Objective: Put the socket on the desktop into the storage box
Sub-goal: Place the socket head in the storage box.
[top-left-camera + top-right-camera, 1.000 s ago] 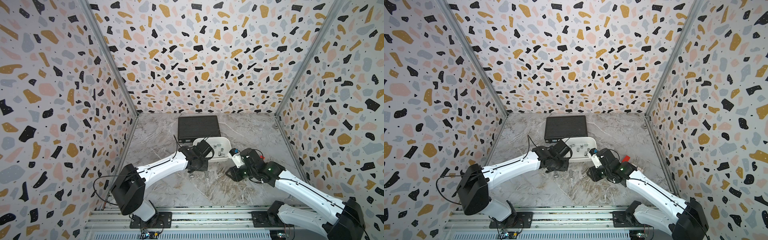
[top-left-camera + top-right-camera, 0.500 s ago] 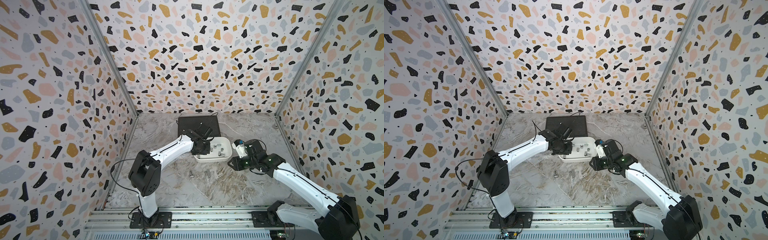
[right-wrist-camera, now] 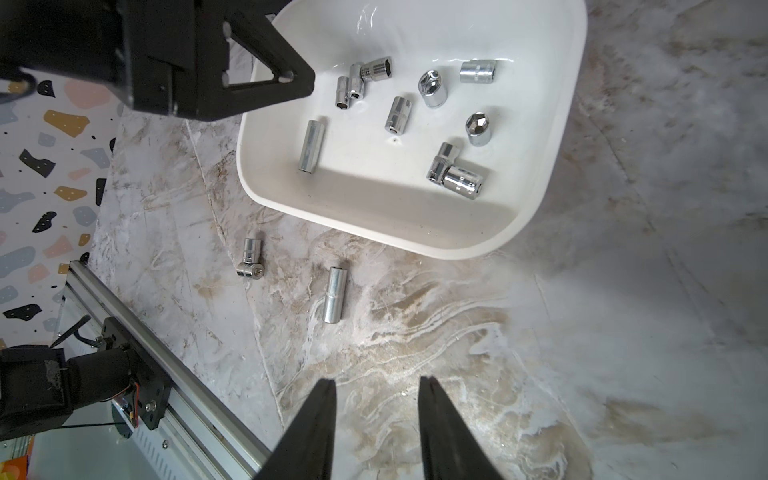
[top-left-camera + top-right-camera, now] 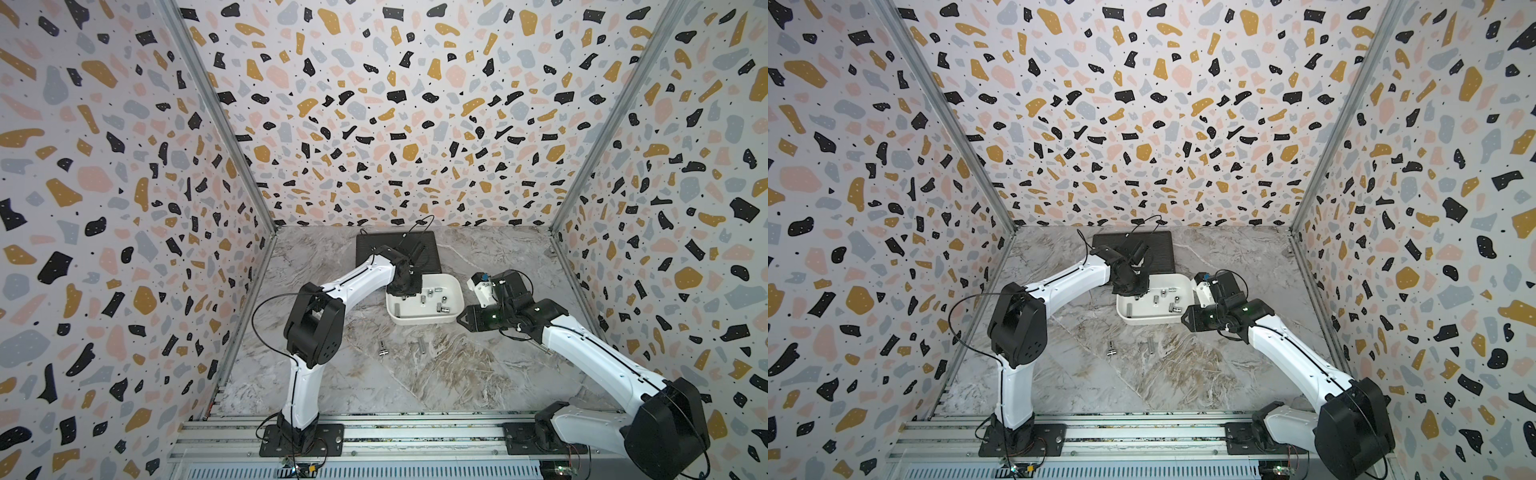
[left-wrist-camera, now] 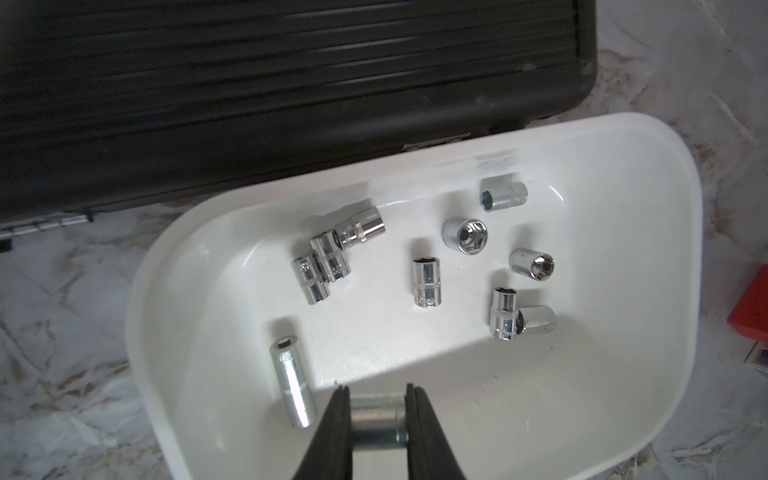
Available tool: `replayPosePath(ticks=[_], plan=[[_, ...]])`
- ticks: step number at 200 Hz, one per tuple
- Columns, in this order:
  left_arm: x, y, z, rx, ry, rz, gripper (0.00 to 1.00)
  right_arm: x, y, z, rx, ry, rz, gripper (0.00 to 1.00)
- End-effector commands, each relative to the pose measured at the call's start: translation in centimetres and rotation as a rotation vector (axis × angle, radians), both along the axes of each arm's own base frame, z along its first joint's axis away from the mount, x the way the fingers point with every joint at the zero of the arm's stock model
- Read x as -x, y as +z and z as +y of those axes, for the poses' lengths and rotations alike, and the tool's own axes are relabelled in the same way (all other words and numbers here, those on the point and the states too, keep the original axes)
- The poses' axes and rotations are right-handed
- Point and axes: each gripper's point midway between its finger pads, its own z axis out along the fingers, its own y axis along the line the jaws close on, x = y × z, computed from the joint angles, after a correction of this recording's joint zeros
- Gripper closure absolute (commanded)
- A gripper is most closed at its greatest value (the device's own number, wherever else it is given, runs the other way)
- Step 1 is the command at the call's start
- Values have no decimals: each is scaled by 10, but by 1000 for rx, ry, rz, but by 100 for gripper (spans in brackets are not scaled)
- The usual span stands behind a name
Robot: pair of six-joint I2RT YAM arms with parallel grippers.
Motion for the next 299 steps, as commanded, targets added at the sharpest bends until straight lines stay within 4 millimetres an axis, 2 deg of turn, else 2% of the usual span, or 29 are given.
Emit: replayPosePath(ticks=[1, 40, 117, 134, 150, 163, 188, 299], plan=[[-7, 1, -2, 0, -18, -1, 93, -8, 17, 4, -32, 8, -36, 62], [-16, -12, -2, -17, -15, 12, 92, -8, 15, 2, -35, 3, -32, 62], [-20, -31, 1, -48, -14, 33, 88, -6, 12, -1, -34, -7, -24, 62], [-19, -33, 1, -50, -14, 37, 82, -6, 12, -1, -34, -8, -25, 62], [-19, -33, 2, -53, -11, 36, 70, -6, 12, -1, -35, -8, -24, 62], [-19, -31, 3, -52, -10, 30, 63, -5, 12, -1, -35, -8, -22, 62], [-20, -24, 4, -49, -7, 16, 56, -5, 12, -1, -37, -11, -21, 62], [-12, 10, 9, -14, -6, -46, 56, -1, 13, -3, -49, -26, -19, 62]])
